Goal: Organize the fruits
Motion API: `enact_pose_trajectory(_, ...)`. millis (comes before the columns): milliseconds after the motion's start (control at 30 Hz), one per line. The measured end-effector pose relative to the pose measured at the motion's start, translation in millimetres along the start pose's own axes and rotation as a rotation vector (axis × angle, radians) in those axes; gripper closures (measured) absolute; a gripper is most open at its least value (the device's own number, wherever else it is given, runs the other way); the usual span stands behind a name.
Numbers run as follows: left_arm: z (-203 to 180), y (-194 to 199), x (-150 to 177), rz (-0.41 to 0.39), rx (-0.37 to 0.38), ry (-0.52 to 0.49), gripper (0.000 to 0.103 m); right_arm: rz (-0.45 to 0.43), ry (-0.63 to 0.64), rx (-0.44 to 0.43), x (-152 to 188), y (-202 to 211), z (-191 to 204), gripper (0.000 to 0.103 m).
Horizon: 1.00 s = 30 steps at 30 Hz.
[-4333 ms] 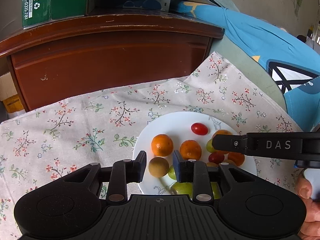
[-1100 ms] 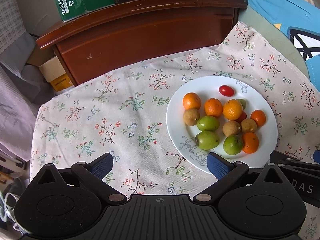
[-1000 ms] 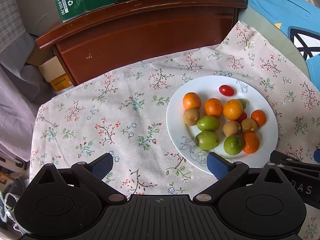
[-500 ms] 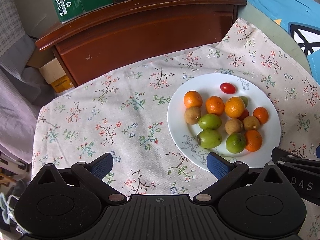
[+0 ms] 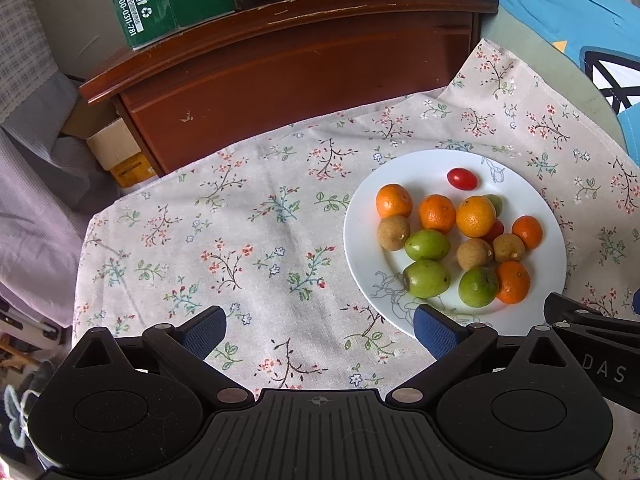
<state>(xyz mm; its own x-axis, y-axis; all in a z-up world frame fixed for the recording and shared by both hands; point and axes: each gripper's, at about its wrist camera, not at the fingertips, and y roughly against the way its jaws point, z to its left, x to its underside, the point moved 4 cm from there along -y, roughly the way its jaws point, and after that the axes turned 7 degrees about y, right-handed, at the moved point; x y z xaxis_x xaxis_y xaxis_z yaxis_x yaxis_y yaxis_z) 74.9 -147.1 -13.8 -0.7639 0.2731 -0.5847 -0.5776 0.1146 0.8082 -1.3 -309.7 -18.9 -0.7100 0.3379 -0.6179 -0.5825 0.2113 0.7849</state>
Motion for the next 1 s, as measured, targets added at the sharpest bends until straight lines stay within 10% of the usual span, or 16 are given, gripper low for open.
enact_pose_trajectory(1000,62,20,22,-0.004,-0.053,0.061,0.002,-0.014,0.217,-0.193,46,9,51,0.012)
